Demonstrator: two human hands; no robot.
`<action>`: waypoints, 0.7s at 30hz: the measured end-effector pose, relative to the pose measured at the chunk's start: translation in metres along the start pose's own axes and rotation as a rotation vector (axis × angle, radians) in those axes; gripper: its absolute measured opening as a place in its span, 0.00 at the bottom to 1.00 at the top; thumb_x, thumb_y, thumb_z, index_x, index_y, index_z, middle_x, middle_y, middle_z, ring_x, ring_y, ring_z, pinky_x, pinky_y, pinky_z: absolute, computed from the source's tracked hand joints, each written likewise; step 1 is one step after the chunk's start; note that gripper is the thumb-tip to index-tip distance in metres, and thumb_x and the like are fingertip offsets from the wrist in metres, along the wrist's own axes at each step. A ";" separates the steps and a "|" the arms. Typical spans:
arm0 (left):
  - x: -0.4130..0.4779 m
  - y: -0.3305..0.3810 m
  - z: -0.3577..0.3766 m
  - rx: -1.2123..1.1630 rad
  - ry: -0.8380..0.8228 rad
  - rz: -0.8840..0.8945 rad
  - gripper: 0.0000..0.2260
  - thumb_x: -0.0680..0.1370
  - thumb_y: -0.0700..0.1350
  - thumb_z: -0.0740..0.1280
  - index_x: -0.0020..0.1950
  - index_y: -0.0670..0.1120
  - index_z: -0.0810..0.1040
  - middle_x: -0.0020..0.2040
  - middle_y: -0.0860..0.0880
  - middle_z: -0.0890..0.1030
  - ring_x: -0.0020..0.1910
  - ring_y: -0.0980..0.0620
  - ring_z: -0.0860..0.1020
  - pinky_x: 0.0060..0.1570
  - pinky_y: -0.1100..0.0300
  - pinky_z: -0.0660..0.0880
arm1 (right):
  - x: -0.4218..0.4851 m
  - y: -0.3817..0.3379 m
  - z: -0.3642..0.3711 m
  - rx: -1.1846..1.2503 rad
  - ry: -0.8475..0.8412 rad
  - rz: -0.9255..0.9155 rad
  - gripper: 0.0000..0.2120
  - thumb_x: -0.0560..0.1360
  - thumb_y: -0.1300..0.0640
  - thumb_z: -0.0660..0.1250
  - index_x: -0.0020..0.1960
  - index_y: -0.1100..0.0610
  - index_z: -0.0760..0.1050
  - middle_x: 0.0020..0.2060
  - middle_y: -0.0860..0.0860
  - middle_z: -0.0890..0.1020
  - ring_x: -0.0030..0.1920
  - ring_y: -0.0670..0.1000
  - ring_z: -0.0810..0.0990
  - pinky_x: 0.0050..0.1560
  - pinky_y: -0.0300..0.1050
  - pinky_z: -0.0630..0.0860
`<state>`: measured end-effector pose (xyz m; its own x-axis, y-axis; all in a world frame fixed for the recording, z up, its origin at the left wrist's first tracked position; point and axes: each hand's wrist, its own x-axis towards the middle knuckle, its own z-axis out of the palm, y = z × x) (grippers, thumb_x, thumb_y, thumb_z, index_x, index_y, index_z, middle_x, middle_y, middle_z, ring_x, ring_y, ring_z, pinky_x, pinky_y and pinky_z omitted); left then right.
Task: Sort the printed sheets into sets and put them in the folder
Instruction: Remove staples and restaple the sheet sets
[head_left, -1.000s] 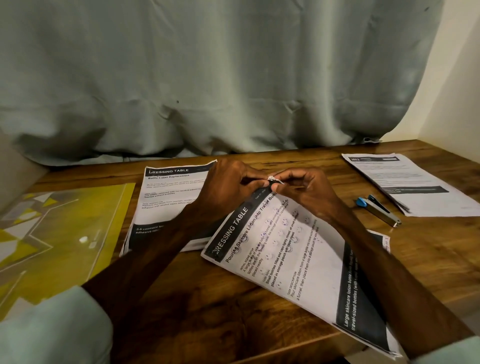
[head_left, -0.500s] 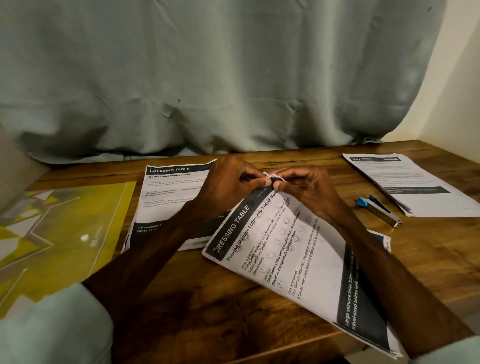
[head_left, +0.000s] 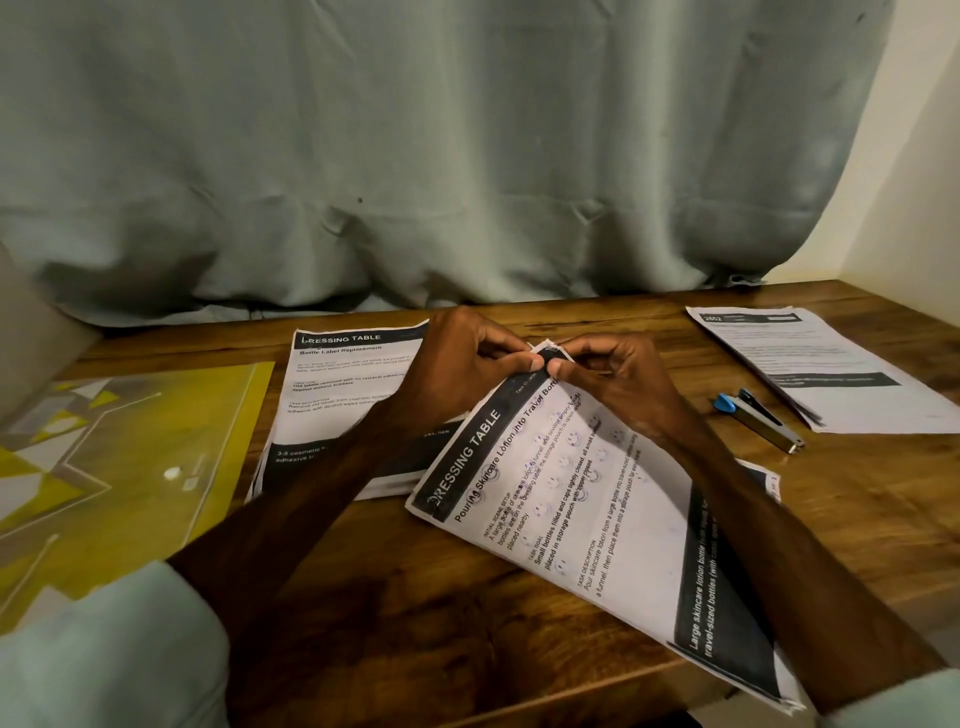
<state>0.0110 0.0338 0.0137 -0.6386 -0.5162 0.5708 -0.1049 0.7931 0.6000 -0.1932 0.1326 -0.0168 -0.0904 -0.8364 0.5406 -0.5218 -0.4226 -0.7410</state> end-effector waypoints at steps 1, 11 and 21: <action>0.000 0.000 0.000 -0.024 -0.004 -0.015 0.06 0.73 0.43 0.78 0.49 0.46 0.88 0.43 0.51 0.87 0.38 0.59 0.84 0.38 0.65 0.79 | 0.000 -0.001 0.000 0.005 -0.003 -0.001 0.09 0.76 0.63 0.72 0.56 0.60 0.84 0.52 0.51 0.87 0.51 0.52 0.87 0.54 0.48 0.83; -0.001 -0.001 -0.002 -0.079 -0.007 -0.080 0.07 0.71 0.44 0.80 0.48 0.46 0.88 0.41 0.55 0.87 0.36 0.59 0.84 0.35 0.68 0.77 | -0.001 -0.002 0.001 0.049 -0.027 0.012 0.10 0.76 0.65 0.72 0.57 0.63 0.83 0.53 0.52 0.87 0.51 0.52 0.87 0.52 0.44 0.83; -0.003 0.003 0.000 -0.043 0.039 -0.018 0.09 0.71 0.42 0.80 0.50 0.47 0.87 0.43 0.52 0.87 0.38 0.61 0.84 0.39 0.66 0.80 | -0.002 -0.006 0.003 0.041 -0.048 -0.007 0.10 0.77 0.65 0.70 0.56 0.55 0.83 0.53 0.49 0.87 0.53 0.50 0.86 0.53 0.43 0.82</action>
<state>0.0127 0.0376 0.0134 -0.6067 -0.5431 0.5805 -0.0831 0.7695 0.6332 -0.1873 0.1354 -0.0148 -0.0456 -0.8490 0.5264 -0.4869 -0.4412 -0.7538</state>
